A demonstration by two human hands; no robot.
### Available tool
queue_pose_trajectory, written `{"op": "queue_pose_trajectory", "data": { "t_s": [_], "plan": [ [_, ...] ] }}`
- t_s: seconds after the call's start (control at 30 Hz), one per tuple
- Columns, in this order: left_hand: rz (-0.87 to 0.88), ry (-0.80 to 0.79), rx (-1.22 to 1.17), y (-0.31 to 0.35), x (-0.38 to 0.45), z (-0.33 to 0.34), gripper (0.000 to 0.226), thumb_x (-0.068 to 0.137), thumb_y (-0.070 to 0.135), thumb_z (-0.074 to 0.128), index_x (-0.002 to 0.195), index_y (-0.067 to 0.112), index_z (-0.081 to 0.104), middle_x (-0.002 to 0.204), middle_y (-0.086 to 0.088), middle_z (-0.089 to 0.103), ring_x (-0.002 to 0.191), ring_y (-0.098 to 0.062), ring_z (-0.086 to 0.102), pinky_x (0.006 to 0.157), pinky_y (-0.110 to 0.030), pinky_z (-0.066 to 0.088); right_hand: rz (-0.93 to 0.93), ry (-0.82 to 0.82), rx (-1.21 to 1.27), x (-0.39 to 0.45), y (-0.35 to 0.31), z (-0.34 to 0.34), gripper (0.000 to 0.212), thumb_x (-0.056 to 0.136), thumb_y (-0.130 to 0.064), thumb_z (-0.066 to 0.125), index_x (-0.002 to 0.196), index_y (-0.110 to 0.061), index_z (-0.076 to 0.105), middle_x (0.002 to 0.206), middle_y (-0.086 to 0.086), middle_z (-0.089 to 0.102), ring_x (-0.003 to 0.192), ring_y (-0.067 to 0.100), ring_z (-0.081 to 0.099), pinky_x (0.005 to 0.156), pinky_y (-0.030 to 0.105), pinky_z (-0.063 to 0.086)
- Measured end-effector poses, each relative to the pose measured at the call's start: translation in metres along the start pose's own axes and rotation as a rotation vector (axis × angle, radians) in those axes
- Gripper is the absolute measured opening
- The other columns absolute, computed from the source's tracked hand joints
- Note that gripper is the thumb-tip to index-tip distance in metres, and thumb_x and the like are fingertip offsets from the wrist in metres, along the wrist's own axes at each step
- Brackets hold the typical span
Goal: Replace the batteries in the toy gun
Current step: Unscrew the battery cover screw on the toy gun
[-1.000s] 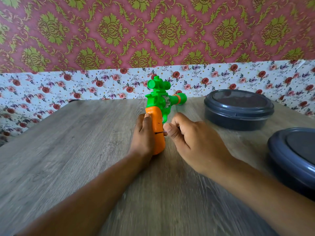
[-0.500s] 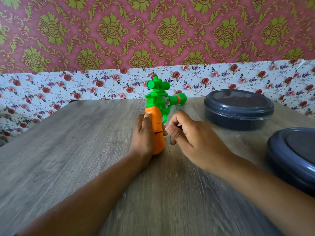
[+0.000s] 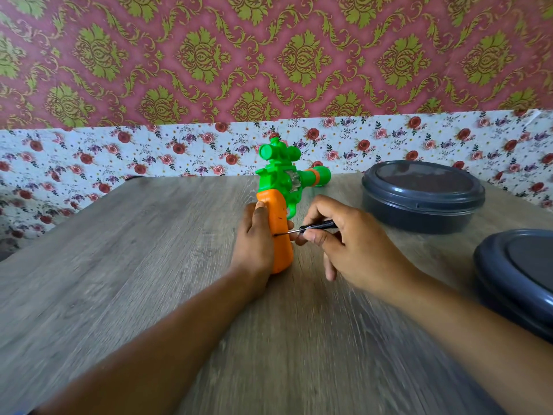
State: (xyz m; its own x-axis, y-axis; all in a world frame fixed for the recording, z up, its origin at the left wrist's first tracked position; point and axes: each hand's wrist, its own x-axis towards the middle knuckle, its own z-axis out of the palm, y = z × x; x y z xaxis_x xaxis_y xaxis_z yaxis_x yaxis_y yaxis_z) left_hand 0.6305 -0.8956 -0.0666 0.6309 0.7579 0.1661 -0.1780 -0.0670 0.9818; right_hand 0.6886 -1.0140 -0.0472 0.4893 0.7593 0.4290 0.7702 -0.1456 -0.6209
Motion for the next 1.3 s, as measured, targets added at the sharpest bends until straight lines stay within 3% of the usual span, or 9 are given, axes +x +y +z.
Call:
{"op": "queue_pose_trajectory", "data": {
  "t_s": [0.17, 0.27, 0.43, 0.63, 0.77, 0.97, 1.03, 1.13, 1.3],
  "plan": [
    [0.01, 0.005, 0.005, 0.0, 0.001, -0.001, 0.031, 0.102, 0.026, 0.026, 0.081, 0.024, 0.048, 0.071, 0.003, 0.057, 0.042, 0.01, 0.054, 0.04, -0.006, 0.042, -0.047, 0.003, -0.125, -0.002, 0.001, 0.004, 0.017, 0.09, -0.036, 0.053, 0.088, -0.021, 0.045, 0.054, -0.013, 0.045, 0.046, 0.007, 0.052, 0.053, 0.029, 0.043],
    [0.01, 0.001, -0.002, -0.001, 0.001, -0.001, 0.031, 0.102, 0.026, 0.025, 0.081, 0.024, 0.048, 0.071, 0.002, 0.057, 0.043, 0.008, 0.055, 0.041, -0.008, 0.043, -0.081, 0.021, -0.361, -0.004, 0.002, 0.004, 0.04, 0.085, -0.06, 0.023, 0.087, -0.024, 0.041, 0.061, -0.008, 0.051, 0.059, 0.018, 0.055, 0.055, 0.036, 0.043],
    [0.017, 0.0, 0.009, -0.001, 0.002, 0.0, 0.028, 0.102, 0.026, 0.025, 0.089, 0.023, 0.049, 0.07, 0.003, 0.056, 0.042, 0.01, 0.054, 0.039, -0.007, 0.042, -0.093, 0.051, -0.263, -0.002, 0.004, 0.007, 0.028, 0.095, -0.043, 0.035, 0.076, -0.024, 0.043, 0.065, 0.003, 0.064, 0.051, 0.02, 0.055, 0.054, 0.039, 0.048],
    [0.026, 0.005, 0.03, -0.001, 0.002, 0.0, 0.029, 0.102, 0.026, 0.025, 0.088, 0.021, 0.05, 0.071, 0.004, 0.055, 0.043, 0.011, 0.054, 0.041, -0.006, 0.041, -0.166, 0.082, -0.236, -0.002, 0.001, 0.007, 0.009, 0.088, -0.022, 0.057, 0.081, -0.021, 0.051, 0.063, -0.006, 0.054, 0.059, 0.019, 0.049, 0.056, 0.04, 0.045],
    [0.068, 0.009, 0.108, -0.004, 0.003, 0.0, 0.025, 0.101, 0.027, 0.026, 0.093, 0.026, 0.05, 0.078, 0.009, 0.054, 0.068, -0.002, 0.057, 0.058, -0.019, 0.045, -0.059, 0.09, -0.038, 0.001, 0.002, 0.004, 0.017, 0.081, -0.006, 0.064, 0.08, -0.023, 0.063, 0.073, -0.007, 0.068, 0.072, 0.012, 0.063, 0.07, 0.036, 0.051],
    [0.066, 0.011, 0.108, -0.005, 0.003, -0.002, 0.031, 0.101, 0.028, 0.026, 0.078, 0.027, 0.048, 0.079, 0.007, 0.053, 0.078, -0.013, 0.053, 0.075, -0.031, 0.044, -0.069, 0.065, 0.012, -0.002, -0.002, 0.011, 0.006, 0.089, -0.025, 0.056, 0.088, -0.019, 0.055, 0.073, -0.004, 0.064, 0.068, 0.015, 0.061, 0.068, 0.037, 0.049],
    [0.067, 0.014, 0.093, -0.002, 0.002, -0.001, 0.032, 0.101, 0.027, 0.026, 0.075, 0.028, 0.045, 0.075, 0.01, 0.05, 0.077, -0.011, 0.055, 0.071, -0.024, 0.045, -0.025, 0.044, -0.123, -0.003, -0.002, 0.011, 0.024, 0.094, -0.038, 0.045, 0.084, -0.017, 0.051, 0.065, -0.001, 0.058, 0.062, 0.02, 0.055, 0.059, 0.036, 0.042],
    [0.073, -0.014, 0.067, 0.002, -0.002, 0.001, 0.033, 0.102, 0.023, 0.026, 0.073, 0.029, 0.04, 0.07, 0.015, 0.045, 0.049, 0.016, 0.053, 0.045, -0.001, 0.037, 0.0, 0.046, -0.262, -0.003, -0.003, 0.01, 0.032, 0.096, -0.035, 0.041, 0.068, -0.019, 0.043, 0.057, -0.005, 0.044, 0.055, 0.017, 0.042, 0.051, 0.034, 0.027],
    [0.08, -0.031, 0.034, -0.001, 0.0, 0.001, 0.031, 0.102, 0.023, 0.025, 0.079, 0.026, 0.045, 0.071, 0.009, 0.053, 0.045, 0.016, 0.053, 0.04, -0.002, 0.038, 0.044, 0.096, -0.128, -0.001, 0.001, 0.01, 0.026, 0.085, -0.025, 0.063, 0.063, -0.019, 0.049, 0.049, -0.007, 0.045, 0.046, 0.007, 0.04, 0.047, 0.024, 0.03]
  ]
}}
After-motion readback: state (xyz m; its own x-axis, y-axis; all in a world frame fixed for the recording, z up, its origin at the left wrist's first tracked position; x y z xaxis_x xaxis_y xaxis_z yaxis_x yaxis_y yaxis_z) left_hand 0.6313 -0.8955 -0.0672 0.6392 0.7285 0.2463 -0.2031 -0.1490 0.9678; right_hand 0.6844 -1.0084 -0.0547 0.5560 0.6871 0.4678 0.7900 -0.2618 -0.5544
